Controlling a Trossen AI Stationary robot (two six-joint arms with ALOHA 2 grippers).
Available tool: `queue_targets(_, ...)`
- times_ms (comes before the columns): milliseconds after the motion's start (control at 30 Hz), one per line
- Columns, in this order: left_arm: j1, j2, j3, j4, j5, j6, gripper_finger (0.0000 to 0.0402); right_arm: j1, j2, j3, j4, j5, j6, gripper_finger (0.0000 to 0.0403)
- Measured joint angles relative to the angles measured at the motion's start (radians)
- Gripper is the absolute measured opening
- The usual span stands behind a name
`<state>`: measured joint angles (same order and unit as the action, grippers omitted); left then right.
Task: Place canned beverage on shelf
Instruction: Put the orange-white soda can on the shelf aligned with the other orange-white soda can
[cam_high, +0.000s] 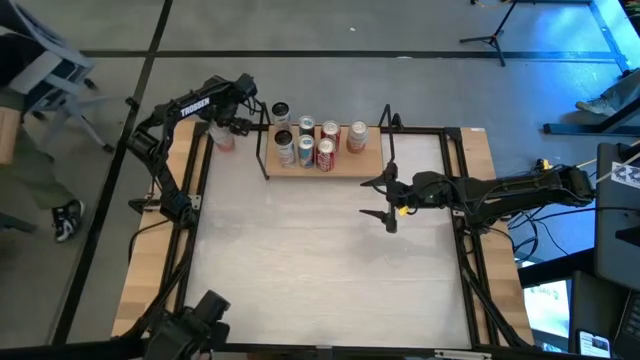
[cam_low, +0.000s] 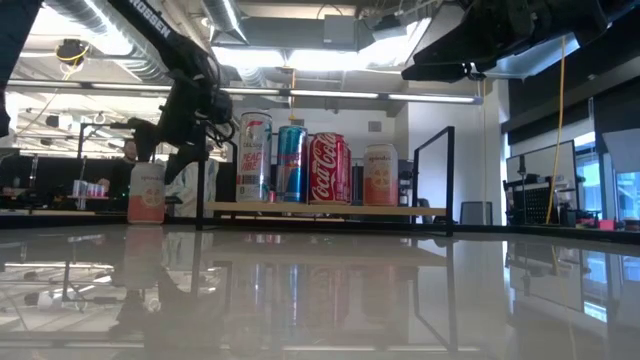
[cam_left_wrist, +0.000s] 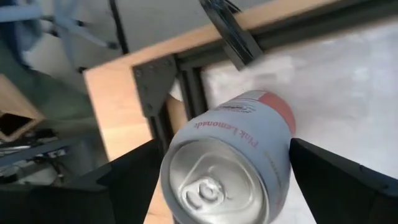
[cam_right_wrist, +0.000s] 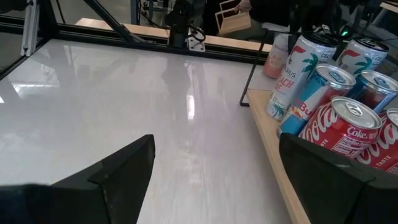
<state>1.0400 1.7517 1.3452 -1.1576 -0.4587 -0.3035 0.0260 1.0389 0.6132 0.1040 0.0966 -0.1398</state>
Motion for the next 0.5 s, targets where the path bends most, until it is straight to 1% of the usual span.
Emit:
queue_targets(167,0.007,0.021,0.001,-0.041,0.110,0.039,0.0332,0.000,0.000,0.000,0.000,0.000,0.000,0.0340)
queue_targets(333,0.004,0.028,-0.003,-0.047,0.252,0.078,0.0332,0.000,0.000,0.000,0.000,0.000,0.000,0.0340)
queue_targets(400,-0.002,0.027,-0.002,-0.047,0.280,0.091,0.0332,0.000,0.000,0.000,0.000,0.000,0.000,0.0340)
queue_targets(500,-0.015,0.027,-0.002,-0.047,0.286,0.098,0.0328,0.000,0.000,0.000,0.000,0.000,0.000,0.0340)
